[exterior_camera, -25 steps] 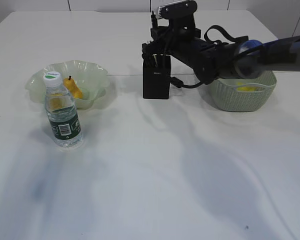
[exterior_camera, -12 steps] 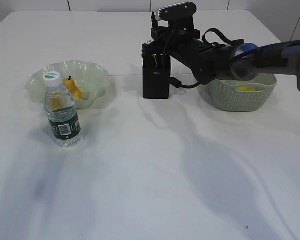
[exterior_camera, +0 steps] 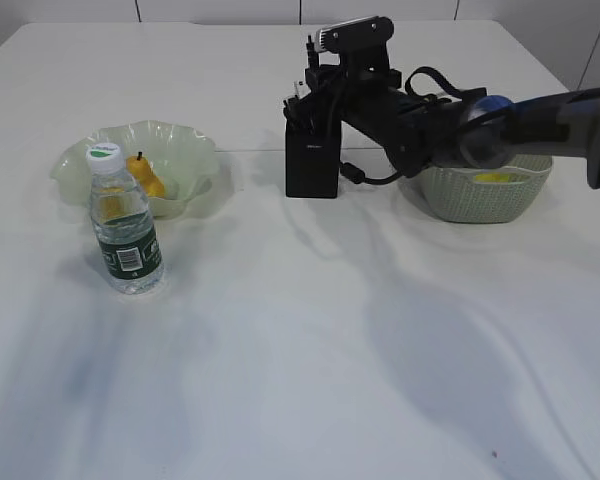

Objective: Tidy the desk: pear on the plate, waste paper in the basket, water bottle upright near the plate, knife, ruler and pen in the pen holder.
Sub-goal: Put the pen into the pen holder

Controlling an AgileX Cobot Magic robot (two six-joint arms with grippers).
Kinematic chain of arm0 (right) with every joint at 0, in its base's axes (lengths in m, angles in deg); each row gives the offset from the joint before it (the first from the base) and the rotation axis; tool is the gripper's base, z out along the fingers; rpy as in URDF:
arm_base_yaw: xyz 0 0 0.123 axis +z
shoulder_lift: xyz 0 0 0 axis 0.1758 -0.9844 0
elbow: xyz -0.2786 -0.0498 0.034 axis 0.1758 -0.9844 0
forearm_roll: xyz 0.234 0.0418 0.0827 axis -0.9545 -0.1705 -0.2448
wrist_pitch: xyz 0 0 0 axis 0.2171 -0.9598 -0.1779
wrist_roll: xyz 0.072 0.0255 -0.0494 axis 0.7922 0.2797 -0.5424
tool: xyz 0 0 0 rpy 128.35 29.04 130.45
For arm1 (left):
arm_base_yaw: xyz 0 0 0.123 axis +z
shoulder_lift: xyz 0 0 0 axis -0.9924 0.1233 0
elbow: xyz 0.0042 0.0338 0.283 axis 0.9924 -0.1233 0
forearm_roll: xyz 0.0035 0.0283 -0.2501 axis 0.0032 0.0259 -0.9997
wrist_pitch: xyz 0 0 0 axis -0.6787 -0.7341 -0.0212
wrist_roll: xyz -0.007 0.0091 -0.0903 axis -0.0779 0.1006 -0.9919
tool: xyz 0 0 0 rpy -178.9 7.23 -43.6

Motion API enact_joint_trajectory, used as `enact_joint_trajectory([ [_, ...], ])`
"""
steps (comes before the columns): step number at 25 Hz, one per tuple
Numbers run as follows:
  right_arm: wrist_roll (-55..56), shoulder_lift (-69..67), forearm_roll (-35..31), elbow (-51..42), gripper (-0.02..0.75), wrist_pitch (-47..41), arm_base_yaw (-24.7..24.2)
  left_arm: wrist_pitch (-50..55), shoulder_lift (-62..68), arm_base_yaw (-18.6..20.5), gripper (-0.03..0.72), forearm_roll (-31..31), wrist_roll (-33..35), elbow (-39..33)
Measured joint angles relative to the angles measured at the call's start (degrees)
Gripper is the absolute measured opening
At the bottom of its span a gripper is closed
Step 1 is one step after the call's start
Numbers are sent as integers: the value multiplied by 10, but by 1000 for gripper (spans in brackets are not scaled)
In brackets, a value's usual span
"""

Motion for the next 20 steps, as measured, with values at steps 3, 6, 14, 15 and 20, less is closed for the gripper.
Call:
enact_joint_trajectory([
  [3,0,-12,-1,0,113,0,0,0,0,0,402,0,0,0],
  [6,0,-14,-1,0,113,1,0,0,0,0,402,0,0,0],
  [14,0,-14,-1,2,113,3,-1,0,9,0,402,0,0,0],
  [15,0,-14,-1,2,113,3,-1,-1,9,0,402,0,0,0],
  [20,-3,-14,-1,2,113,3,-1,-9,10,0,402,0,0,0],
])
